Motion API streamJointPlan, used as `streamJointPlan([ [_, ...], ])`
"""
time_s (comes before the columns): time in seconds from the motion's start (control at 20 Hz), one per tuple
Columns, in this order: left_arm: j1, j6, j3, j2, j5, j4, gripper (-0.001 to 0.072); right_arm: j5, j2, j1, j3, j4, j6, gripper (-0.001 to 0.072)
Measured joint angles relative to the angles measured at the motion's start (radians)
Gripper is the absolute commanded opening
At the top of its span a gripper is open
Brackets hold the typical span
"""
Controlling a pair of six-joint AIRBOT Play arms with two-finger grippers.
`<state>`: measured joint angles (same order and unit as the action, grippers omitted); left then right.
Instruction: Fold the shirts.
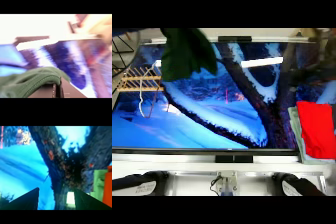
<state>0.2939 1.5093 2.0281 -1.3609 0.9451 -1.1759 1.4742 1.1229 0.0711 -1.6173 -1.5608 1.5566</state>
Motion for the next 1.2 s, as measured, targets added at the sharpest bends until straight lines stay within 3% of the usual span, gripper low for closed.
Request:
streamJointPlan([
  [0.25, 0.227, 0.051, -0.166, 0.151, 0.076, -0.044, 0.0033, 0.092, -0.238, 0.0, 0.0, -0.064, -0.001, 0.0546],
  [0.55, 0.515, 0.146, -0.475, 0.021, -0.029, -0.03, 0.0045, 0.212, -0.328, 0.0, 0.002, -0.093, 0.042, 0.0546],
  [0.6, 0.557, 0.154, -0.503, -0.027, -0.052, -0.016, 0.0234, 0.219, -0.325, 0.0, 0.003, -0.095, 0.054, 0.0546],
  [0.65, 0.583, 0.16, -0.522, -0.066, -0.065, 0.001, 0.0608, 0.227, -0.317, 0.0, 0.003, -0.095, 0.064, 0.0546],
  [0.7, 0.6, 0.165, -0.531, -0.101, -0.079, 0.014, 0.072, 0.23, -0.307, 0.0, 0.004, -0.096, 0.072, 0.0546],
  [0.85, 0.565, 0.174, -0.509, -0.151, -0.006, 0.027, 0.072, 0.246, -0.257, 0.0, 0.007, -0.093, 0.084, 0.0548],
  [1.1, 0.288, 0.153, -0.425, -0.134, 0.283, -0.112, 0.0707, 0.216, -0.17, 0.0, 0.145, -0.018, 0.088, 0.0548],
  [1.15, 0.216, 0.151, -0.429, -0.132, 0.336, -0.13, 0.0607, 0.2, -0.156, 0.0, 0.197, 0.001, 0.082, 0.0548],
  [1.2, 0.15, 0.149, -0.447, -0.128, 0.371, -0.136, 0.0585, 0.167, -0.14, 0.0, 0.256, 0.02, 0.077, 0.0548],
])
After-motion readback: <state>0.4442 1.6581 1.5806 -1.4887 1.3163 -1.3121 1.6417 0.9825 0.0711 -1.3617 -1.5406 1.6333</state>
